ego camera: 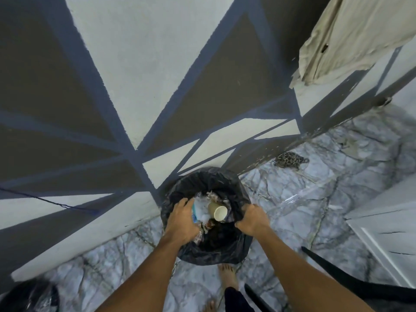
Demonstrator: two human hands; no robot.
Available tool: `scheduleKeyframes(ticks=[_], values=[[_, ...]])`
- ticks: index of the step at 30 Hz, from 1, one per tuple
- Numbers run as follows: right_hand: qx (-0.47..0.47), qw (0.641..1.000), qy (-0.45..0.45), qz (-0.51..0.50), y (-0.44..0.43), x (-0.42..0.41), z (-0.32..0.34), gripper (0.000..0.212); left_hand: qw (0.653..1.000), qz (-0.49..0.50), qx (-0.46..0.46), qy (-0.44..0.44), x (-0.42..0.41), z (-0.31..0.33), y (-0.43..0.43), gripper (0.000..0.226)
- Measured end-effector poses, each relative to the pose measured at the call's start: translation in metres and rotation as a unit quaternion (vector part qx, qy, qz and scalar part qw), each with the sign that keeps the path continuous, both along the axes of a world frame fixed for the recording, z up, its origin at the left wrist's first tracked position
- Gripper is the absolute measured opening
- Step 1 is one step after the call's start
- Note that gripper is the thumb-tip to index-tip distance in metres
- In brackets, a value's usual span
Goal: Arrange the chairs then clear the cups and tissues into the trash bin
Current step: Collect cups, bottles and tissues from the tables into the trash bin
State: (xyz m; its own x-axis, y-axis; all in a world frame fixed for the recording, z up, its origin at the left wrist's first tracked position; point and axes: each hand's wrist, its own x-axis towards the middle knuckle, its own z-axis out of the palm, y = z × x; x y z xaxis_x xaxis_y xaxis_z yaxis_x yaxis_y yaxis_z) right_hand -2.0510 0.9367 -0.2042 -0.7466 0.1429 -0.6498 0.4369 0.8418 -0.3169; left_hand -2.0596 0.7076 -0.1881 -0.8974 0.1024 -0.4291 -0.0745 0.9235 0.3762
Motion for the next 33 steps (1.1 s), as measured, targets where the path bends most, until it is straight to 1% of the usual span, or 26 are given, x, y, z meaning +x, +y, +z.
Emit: scheduleKeyframes(ticks=[2,5,9,13,14,18,20,22,25,29,33], values=[[-0.005,1.0,-0.002,0.004,0.001,0.008,0.006,0.038,1.0,-0.007,0.011,0.003,0.003,0.005,0.003,0.077],[-0.014,1.0,0.011,0.004,0.001,0.022,0.024,0.037,0.999,-0.039,0.03,0.016,0.004,0.019,0.011,0.065],[-0.015,0.996,0.067,-0.052,0.009,0.054,0.059,0.03,0.993,-0.1,0.052,0.02,0.01,0.044,0.033,0.075],[-0.001,0.983,0.132,-0.125,0.029,0.1,0.107,0.047,0.979,-0.171,0.095,0.063,0.032,0.075,0.078,0.07],[0.006,0.978,0.152,-0.144,0.036,0.113,0.12,0.048,0.973,-0.194,0.106,0.071,0.041,0.084,0.092,0.069],[0.046,0.943,0.24,-0.228,0.077,0.179,0.167,0.042,0.939,-0.282,0.177,0.09,0.082,0.121,0.163,0.066],[0.073,0.913,0.29,-0.276,0.101,0.22,0.185,0.039,0.918,-0.325,0.207,0.091,0.108,0.14,0.204,0.066],[0.102,0.883,0.322,-0.324,0.124,0.266,0.199,0.038,0.891,-0.379,0.227,0.104,0.14,0.155,0.245,0.065],[0.125,0.852,0.321,-0.393,0.153,0.34,0.212,0.037,0.849,-0.46,0.235,0.112,0.197,0.172,0.3,0.062],[0.133,0.82,0.306,-0.465,0.186,0.441,0.201,0.042,0.802,-0.54,0.236,0.103,0.286,0.179,0.358,0.058],[0.113,0.799,0.278,-0.522,0.214,0.544,0.186,0.045,0.773,-0.59,0.226,0.059,0.383,0.165,0.41,0.065]])
